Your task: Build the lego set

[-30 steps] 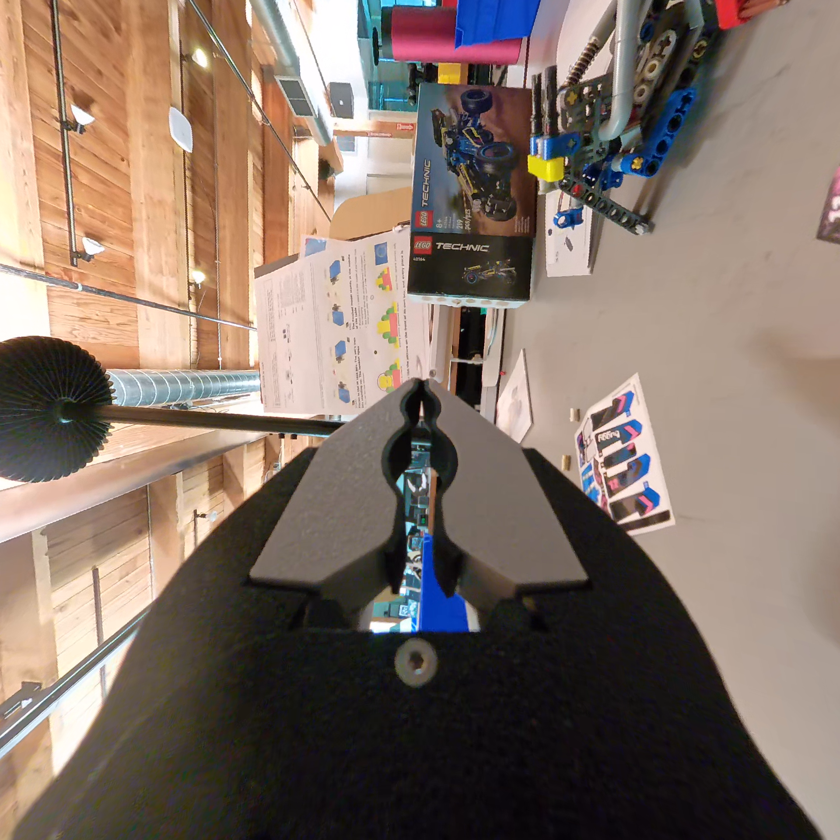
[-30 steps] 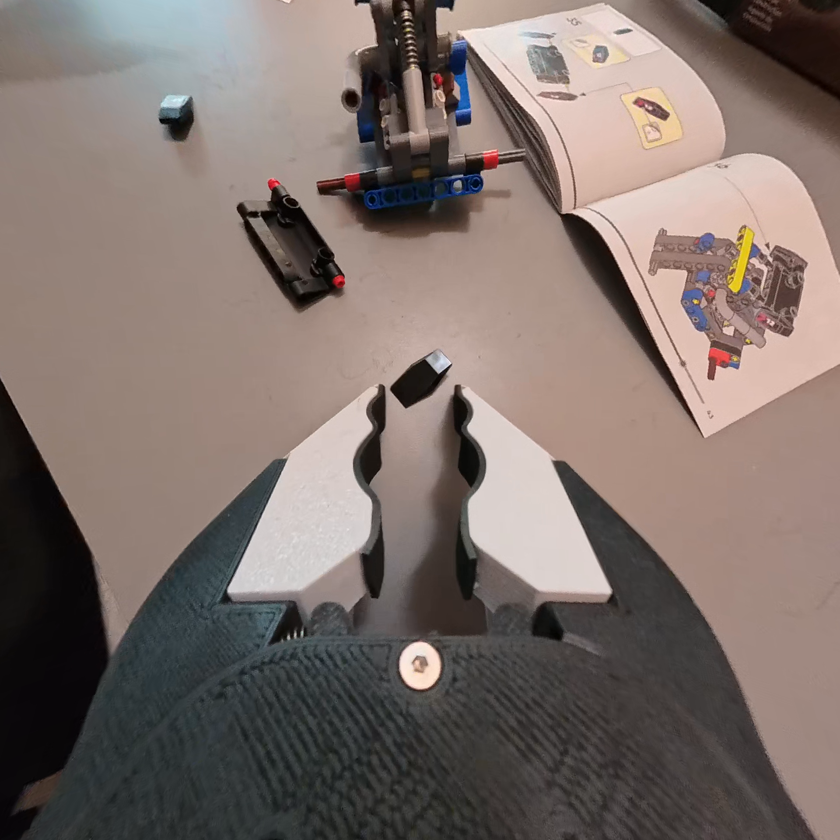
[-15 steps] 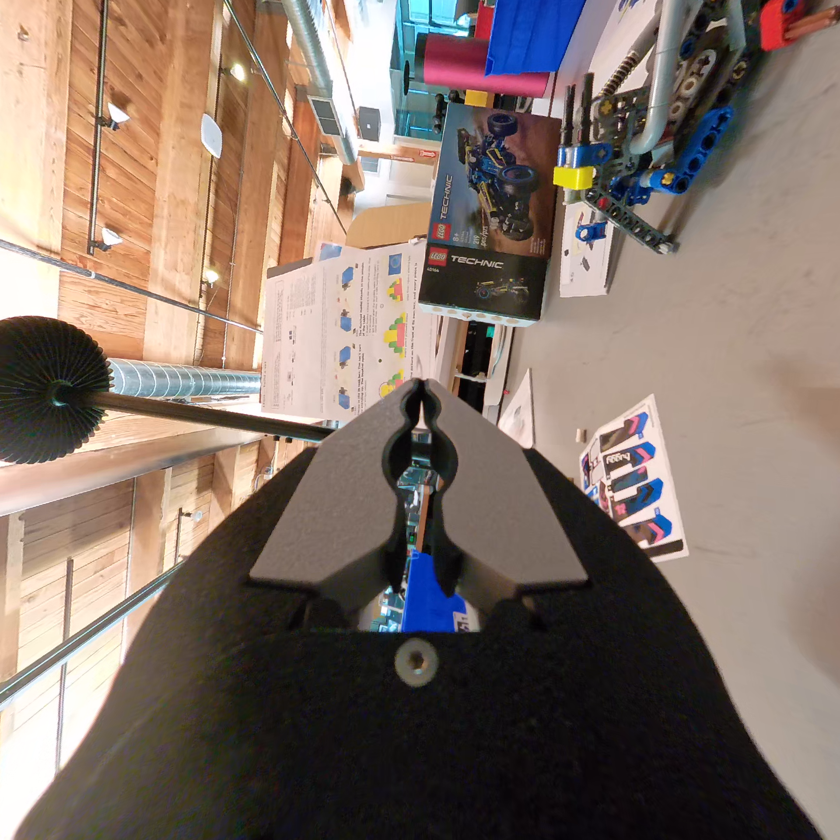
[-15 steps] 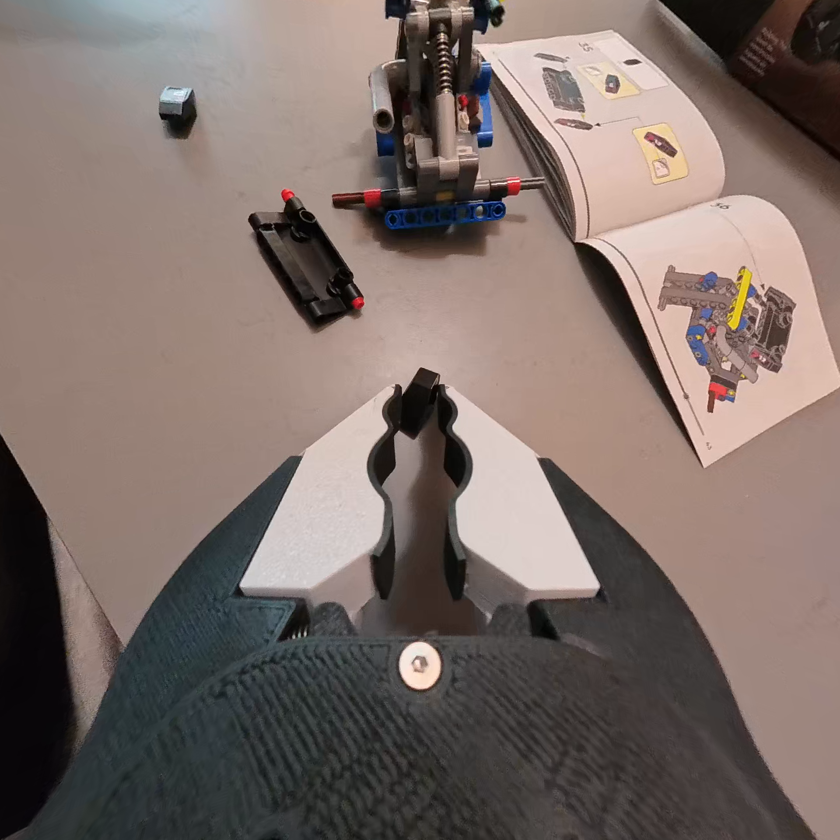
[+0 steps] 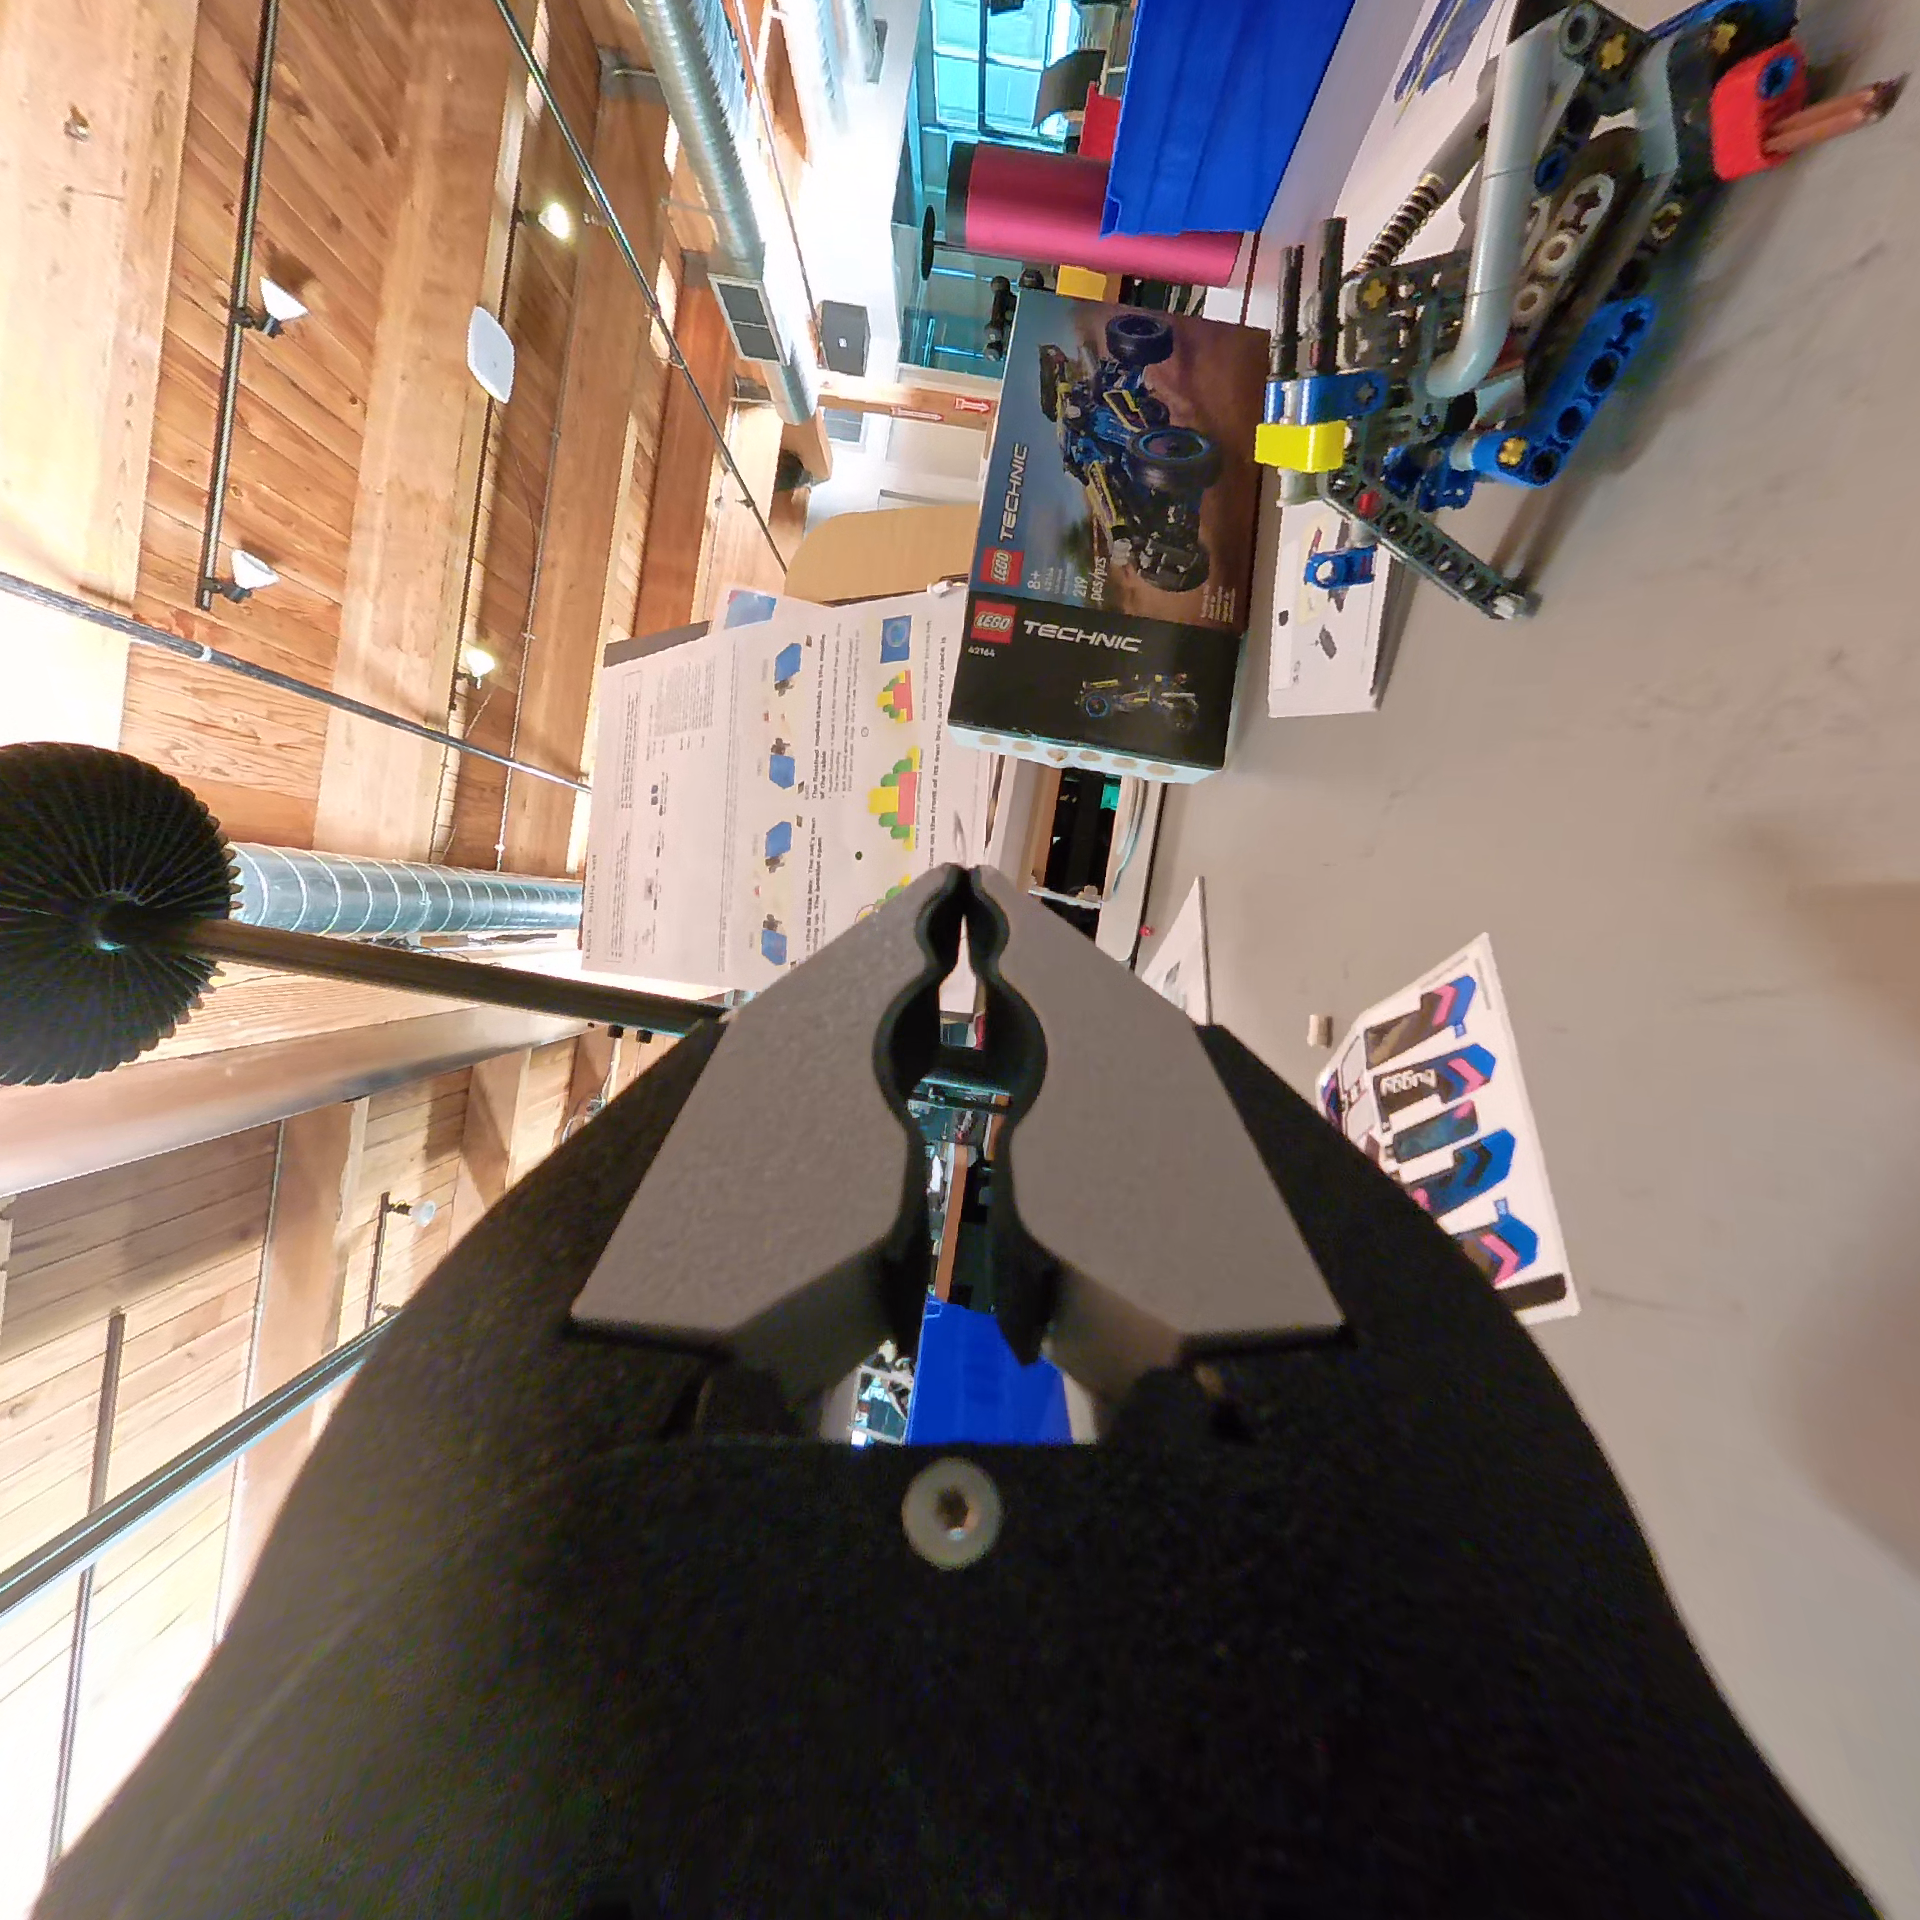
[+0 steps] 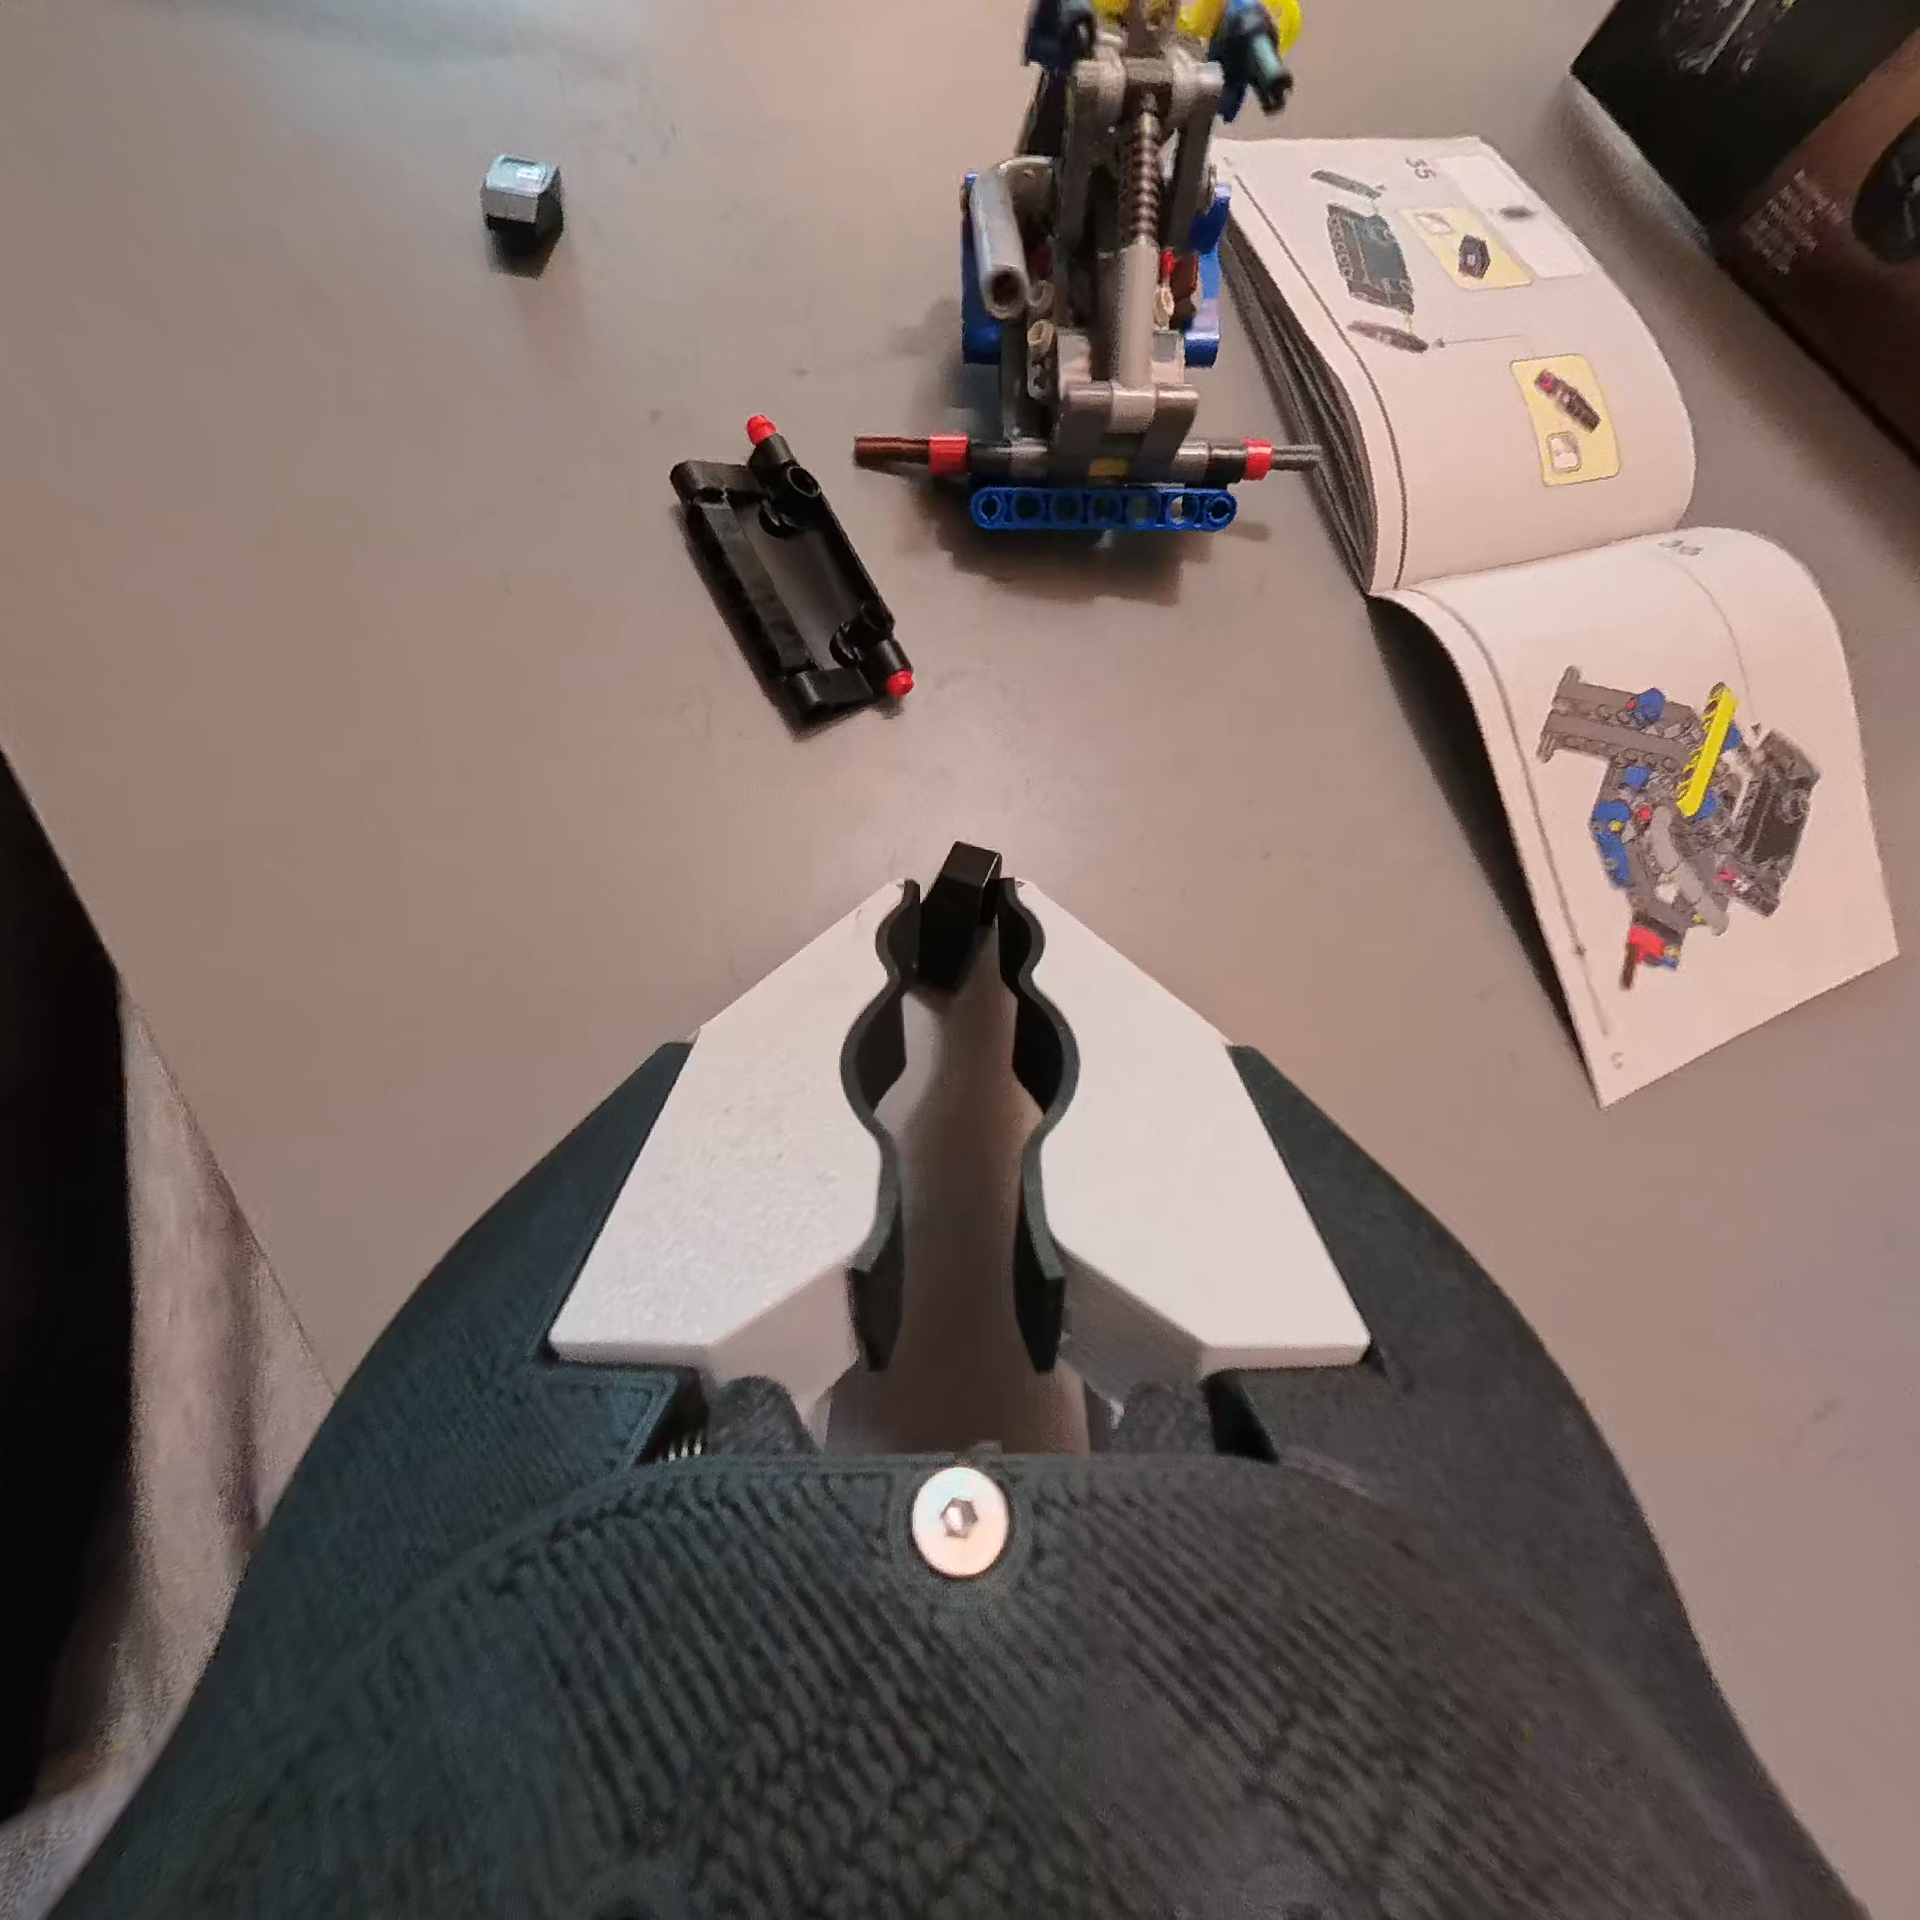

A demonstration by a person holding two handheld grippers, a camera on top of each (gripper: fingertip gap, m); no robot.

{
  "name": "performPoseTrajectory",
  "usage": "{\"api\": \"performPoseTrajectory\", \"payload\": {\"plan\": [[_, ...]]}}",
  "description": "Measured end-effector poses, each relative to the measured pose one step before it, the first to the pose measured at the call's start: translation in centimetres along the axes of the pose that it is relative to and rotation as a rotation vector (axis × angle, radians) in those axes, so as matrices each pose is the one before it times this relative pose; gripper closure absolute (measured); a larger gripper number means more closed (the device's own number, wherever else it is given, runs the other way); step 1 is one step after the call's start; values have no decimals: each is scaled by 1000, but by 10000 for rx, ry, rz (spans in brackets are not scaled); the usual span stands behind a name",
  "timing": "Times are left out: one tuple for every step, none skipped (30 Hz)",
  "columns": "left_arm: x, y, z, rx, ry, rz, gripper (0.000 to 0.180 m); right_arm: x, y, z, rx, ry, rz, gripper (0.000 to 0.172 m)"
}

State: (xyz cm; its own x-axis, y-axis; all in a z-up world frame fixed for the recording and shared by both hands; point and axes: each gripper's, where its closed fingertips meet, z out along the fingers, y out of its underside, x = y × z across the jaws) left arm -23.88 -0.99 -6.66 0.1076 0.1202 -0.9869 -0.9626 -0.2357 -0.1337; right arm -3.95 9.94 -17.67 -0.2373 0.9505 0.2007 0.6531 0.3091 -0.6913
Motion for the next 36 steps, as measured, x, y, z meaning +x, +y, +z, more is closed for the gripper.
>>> {"api": "performPoseTrajectory", "payload": {"plan": [[-27,32,-59,-6,-7,12,180,-333,-419,-441,175,-64,-421,160],[-27,-8,-70,11,1,1,180,-807,-827,-469,360,-285,-570,160],[-22,-69,-80,45,1,-24,180,-1057,-1068,-309,415,-376,-678,160],[16,-166,-70,88,14,-33,180,-1093,-1099,4,342,-387,-665,160],[90,-227,-29,115,47,-21,180,-998,-906,373,171,-389,-572,160],[143,-262,8,124,59,8,180,-834,-656,661,18,-368,-473,160],[171,-291,45,122,58,64,180,-607,-416,802,-77,-328,-395,160],[220,-313,52,127,84,122,180,-471,-362,819,-24,-321,-317,160],[220,-367,51,145,88,159,180,-331,-301,753,-17,-318,-221,160],[216,-392,19,142,96,165,180,-37,-276,648,-2,-182,-140,160],[147,-402,7,153,66,124,180,124,-278,555,42,-99,-116,160],[159,-448,-14,185,91,49,180,48,-224,456,53,-131,-102,160],[230,-470,-20,199,131,13,180,-92,-236,397,91,-211,-64,160],[208,-506,-34,219,119,67,180,-65,-196,322,96,-172,-31,160],[210,-503,-37,209,107,128,180,8,-96,296,55,-102,-46,160],[181,-458,-7,171,96,132,180,-65,-11,261,26,-118,-27,160],[184,-490,2,191,93,91,180,-82,-101,193,84,-113,16,160],[230,-508,28,208,112,46,180,-103,-185,113,174,-129,25,160],[200,-521,54,208,92,21,180,-55,-70,113,133,-98,74,160],[179,-506,88,189,80,40,180,-14,-42,52,95,-68,81,160],[193,-530,106,192,95,64,180,-38,-11,5,55,-71,59,160],[170,-543,105,214,89,69,180,32,-21,1,66,-15,50,158],[136,-511,123,205,71,50,180,254,-25,-18,100,135,65,152],[151,-427,143,176,77,37,180,-22,-54,-30,124,-48,74,153],[175,-323,165,115,93,55,180,-170,-67,-55,121,-143,72,155],[150,-246,174,84,78,100,180,143,-47,-63,84,101,37,154],[125,-272,134,110,69,136,180,272,63,-116,-21,219,6,151],[116,-323,89,133,90,125,180,187,185,-216,-134,185,64,148],[71,-347,76,142,76,104,180,228,226,-342,-157,216,167,148],[60,-371,42,166,71,116,180,479,179,-430,-103,392,276,148],[127,-399,36,191,108,187,180,567,85,-498,-9,477,393,148],[140,-365,31,192,110,309,180,354,-101,-539,154,352,583,149],[19,-296,45,169,41,416,180,270,-279,-538,283,264,791,150],[-55,-258,61,171,16,418,180,10,-500,-505,459,58,884,147],[-80,-279,66,208,30,335,180,-412,-608,-469,545,-235,841,142],[-151,-276,110,208,-3,288,180,-154,-561,-391,514,-84,787,137]]}}
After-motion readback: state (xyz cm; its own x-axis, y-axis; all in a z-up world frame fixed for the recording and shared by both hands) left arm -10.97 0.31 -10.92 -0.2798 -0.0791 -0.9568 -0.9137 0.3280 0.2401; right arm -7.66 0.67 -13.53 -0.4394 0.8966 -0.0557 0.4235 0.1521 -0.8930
